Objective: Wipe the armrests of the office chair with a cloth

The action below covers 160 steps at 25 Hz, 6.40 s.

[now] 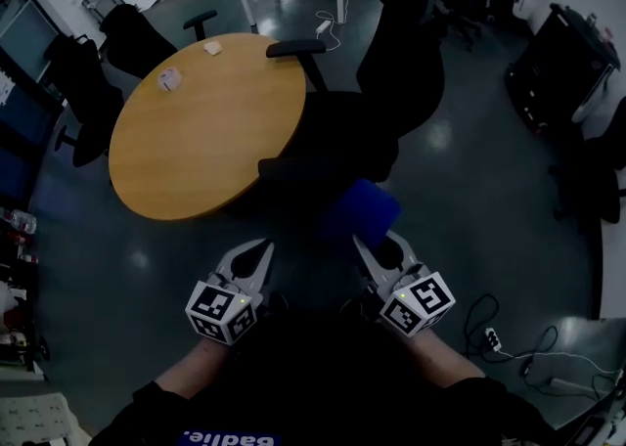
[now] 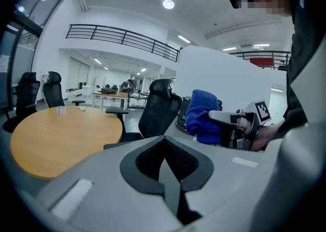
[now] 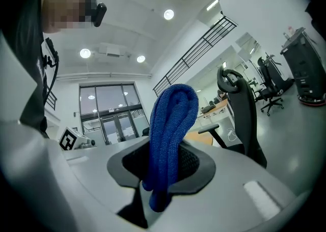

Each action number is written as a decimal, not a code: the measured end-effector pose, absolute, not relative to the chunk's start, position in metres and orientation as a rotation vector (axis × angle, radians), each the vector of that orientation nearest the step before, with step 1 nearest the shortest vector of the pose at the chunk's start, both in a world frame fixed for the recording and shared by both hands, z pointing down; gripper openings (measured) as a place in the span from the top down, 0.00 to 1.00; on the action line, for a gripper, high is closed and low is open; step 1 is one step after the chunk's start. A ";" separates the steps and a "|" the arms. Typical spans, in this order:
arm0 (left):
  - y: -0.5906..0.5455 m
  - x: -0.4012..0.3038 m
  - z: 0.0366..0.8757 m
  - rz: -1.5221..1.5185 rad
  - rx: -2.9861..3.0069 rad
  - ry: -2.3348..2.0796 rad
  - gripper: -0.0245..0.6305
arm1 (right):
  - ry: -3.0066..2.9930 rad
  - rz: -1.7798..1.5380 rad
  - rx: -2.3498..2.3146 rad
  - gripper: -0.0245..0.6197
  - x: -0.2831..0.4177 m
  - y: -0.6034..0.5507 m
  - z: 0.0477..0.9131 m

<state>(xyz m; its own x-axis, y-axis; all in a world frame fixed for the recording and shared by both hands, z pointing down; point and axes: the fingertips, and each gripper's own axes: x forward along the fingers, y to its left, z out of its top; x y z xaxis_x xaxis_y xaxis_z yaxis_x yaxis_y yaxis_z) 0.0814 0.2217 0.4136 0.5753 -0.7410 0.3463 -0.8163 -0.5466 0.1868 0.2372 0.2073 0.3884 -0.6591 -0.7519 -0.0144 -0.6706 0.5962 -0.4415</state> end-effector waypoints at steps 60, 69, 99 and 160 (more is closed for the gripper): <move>-0.003 -0.032 0.654 0.709 2.275 -0.997 0.94 | 2.867 -0.775 -2.001 0.80 0.220 -0.057 0.567; -0.011 -0.028 0.665 0.724 2.231 -1.017 0.94 | 3.134 -0.664 -2.043 0.80 0.216 -0.070 0.605; -0.010 -0.026 0.669 0.612 2.260 -0.977 0.95 | 3.535 -0.440 -1.801 0.80 0.121 -0.075 0.630; -0.031 -0.048 0.682 0.628 2.253 -0.998 0.95 | 3.619 -0.606 -1.713 0.81 0.091 0.007 0.627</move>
<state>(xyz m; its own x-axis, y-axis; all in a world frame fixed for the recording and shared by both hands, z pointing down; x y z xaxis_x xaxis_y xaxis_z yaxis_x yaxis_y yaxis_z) -0.0479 -0.0311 0.6825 0.6073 -0.4955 0.6210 -0.7741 -0.5448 0.3224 0.0908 0.0073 0.6273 -0.3261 -0.4924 0.8069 -0.7285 0.6749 0.1174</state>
